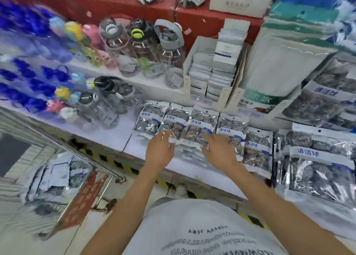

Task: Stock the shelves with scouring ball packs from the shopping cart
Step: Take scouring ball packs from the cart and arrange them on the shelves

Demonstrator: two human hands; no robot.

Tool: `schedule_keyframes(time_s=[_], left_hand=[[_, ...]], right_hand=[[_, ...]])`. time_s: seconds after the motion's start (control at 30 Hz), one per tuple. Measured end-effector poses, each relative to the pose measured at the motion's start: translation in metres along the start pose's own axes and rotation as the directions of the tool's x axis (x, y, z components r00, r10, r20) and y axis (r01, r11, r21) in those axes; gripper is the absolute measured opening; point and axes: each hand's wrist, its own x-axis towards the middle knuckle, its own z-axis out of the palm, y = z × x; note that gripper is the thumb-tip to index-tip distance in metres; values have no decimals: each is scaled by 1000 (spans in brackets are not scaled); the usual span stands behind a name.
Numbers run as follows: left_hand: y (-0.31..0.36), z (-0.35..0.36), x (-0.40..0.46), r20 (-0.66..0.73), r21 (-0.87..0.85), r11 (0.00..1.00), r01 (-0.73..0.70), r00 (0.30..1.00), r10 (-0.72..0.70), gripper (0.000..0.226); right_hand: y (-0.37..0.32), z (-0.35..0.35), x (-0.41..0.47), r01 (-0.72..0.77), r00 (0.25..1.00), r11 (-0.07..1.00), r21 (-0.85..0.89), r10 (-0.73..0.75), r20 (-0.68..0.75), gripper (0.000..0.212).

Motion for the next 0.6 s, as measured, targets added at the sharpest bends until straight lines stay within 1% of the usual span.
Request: schedule_keyframes(time_s=[0.07,0.17,0.27,0.33,0.4,0.47,0.53,0.6], left_hand=[[-17,-3,-30,-44,24,997,70,997,-69,51],[-43,-7,-82,-96,22,973,229,969,-226,52],[-70,-10,-140,-179,-20,934,357,918,-355,39],[-87,-11,-176,-184,-45,895,443,877,-443,32],[-105,-7,-209,-176,-78,847,526,829,-531,39],[-123,-6,-237,-181,-141,774,617,753,-633,46],[-141,-6,-259,-189,-195,716,671,690,-698,41],[-160,-7,-276,-205,-215,677,704,645,-736,35]], right_hand=[[-20,4,3,89,996,996,-11,-89,6,55],[-56,12,6,234,972,972,-3,-234,33,56],[-101,27,3,347,934,937,38,-349,80,58],[-129,37,0,415,904,909,36,-416,99,58],[-155,51,-4,466,874,884,36,-466,139,59],[-181,65,-8,507,844,861,41,-506,179,53],[-205,78,-10,547,809,836,52,-543,224,50],[-227,91,-12,579,776,814,54,-570,270,55]])
